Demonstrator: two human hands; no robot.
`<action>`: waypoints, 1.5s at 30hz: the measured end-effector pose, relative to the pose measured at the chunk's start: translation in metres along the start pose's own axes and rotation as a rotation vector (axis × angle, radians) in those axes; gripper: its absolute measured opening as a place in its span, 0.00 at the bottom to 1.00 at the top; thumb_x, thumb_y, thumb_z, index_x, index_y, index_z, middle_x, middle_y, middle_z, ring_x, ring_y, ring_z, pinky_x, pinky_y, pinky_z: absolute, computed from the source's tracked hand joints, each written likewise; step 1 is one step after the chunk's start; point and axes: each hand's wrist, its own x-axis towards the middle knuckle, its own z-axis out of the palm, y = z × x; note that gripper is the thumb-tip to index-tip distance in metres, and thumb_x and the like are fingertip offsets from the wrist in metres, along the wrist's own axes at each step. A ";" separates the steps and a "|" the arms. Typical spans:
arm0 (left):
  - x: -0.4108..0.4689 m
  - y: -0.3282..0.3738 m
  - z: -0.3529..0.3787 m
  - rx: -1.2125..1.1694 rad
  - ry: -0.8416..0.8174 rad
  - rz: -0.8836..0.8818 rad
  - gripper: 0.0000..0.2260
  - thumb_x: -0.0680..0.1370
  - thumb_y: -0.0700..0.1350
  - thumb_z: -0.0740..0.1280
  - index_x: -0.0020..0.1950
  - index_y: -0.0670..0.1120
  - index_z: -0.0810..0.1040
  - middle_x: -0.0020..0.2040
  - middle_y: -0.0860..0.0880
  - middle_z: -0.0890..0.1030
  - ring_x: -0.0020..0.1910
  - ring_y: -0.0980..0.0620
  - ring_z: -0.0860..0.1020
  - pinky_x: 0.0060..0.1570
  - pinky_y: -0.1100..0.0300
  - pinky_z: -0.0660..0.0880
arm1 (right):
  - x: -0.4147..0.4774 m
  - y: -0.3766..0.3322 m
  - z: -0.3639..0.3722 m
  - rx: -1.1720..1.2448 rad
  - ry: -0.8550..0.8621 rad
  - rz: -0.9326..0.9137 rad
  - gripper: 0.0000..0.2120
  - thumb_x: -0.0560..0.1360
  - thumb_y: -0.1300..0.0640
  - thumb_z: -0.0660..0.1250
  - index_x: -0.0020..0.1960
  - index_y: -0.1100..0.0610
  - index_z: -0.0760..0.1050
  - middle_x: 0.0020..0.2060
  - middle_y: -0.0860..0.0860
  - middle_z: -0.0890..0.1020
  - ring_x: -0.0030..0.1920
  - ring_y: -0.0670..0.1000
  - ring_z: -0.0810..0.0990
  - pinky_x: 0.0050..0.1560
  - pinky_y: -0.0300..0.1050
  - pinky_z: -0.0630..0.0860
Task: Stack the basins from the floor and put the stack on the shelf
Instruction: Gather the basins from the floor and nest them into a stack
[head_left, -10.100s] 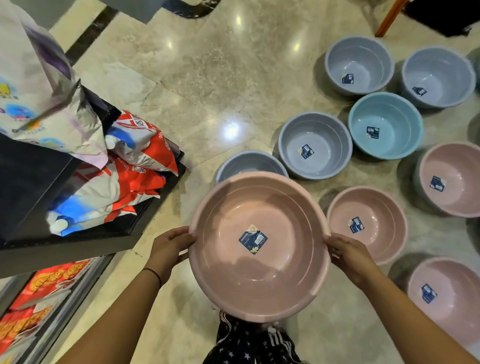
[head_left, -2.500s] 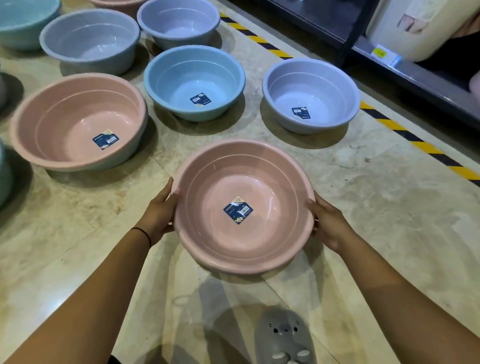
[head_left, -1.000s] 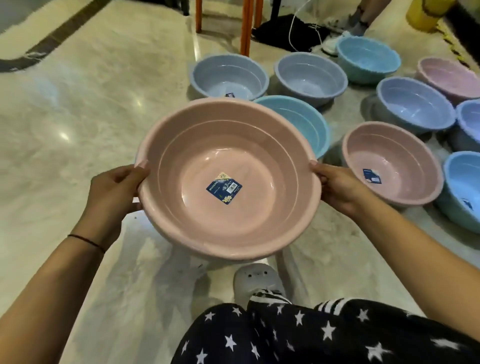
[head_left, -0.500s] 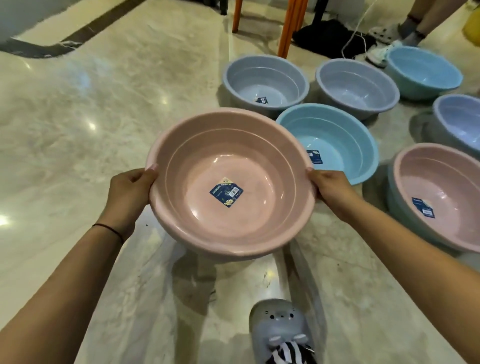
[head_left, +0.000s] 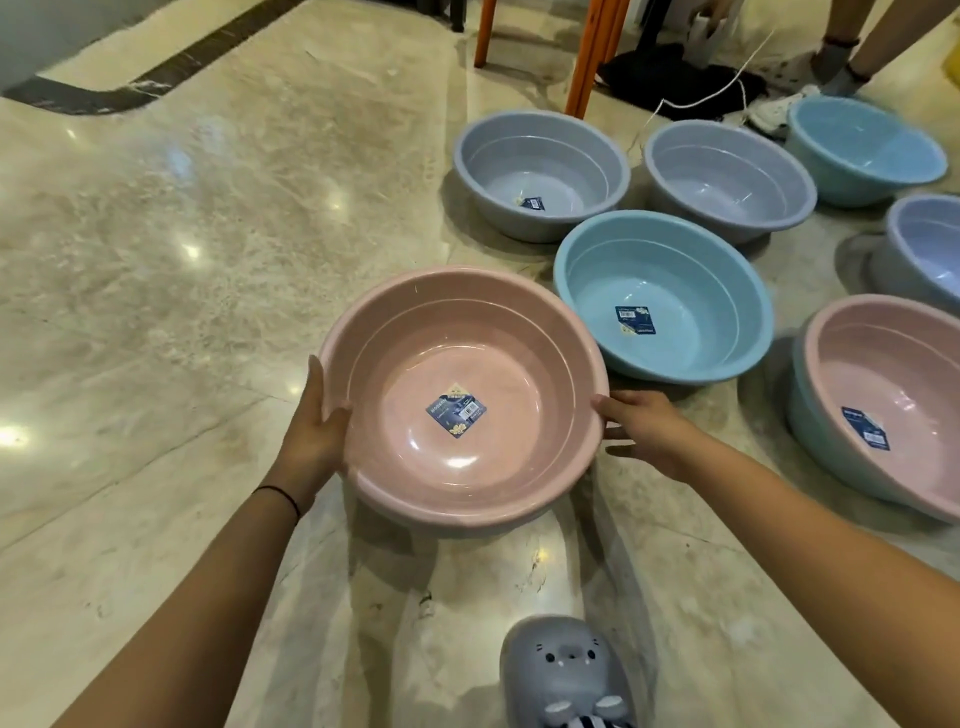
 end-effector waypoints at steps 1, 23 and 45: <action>0.004 -0.003 -0.003 -0.034 0.009 -0.027 0.33 0.84 0.41 0.59 0.82 0.58 0.45 0.76 0.51 0.67 0.68 0.46 0.72 0.64 0.49 0.72 | 0.002 0.000 -0.002 0.036 -0.016 0.016 0.18 0.80 0.55 0.65 0.66 0.62 0.74 0.52 0.56 0.82 0.47 0.54 0.80 0.52 0.52 0.76; -0.065 0.014 -0.021 0.007 0.199 -0.683 0.22 0.73 0.57 0.74 0.34 0.42 0.71 0.28 0.46 0.71 0.31 0.46 0.69 0.32 0.56 0.69 | -0.053 0.034 -0.003 0.734 0.044 0.357 0.07 0.72 0.55 0.73 0.46 0.59 0.83 0.34 0.51 0.85 0.38 0.50 0.81 0.36 0.41 0.80; -0.062 0.356 0.017 0.514 -0.037 -0.331 0.24 0.79 0.58 0.66 0.30 0.43 0.69 0.29 0.47 0.71 0.29 0.49 0.68 0.31 0.54 0.64 | -0.185 -0.163 -0.172 0.678 0.263 0.579 0.19 0.67 0.42 0.76 0.47 0.58 0.83 0.38 0.54 0.88 0.38 0.55 0.86 0.38 0.48 0.82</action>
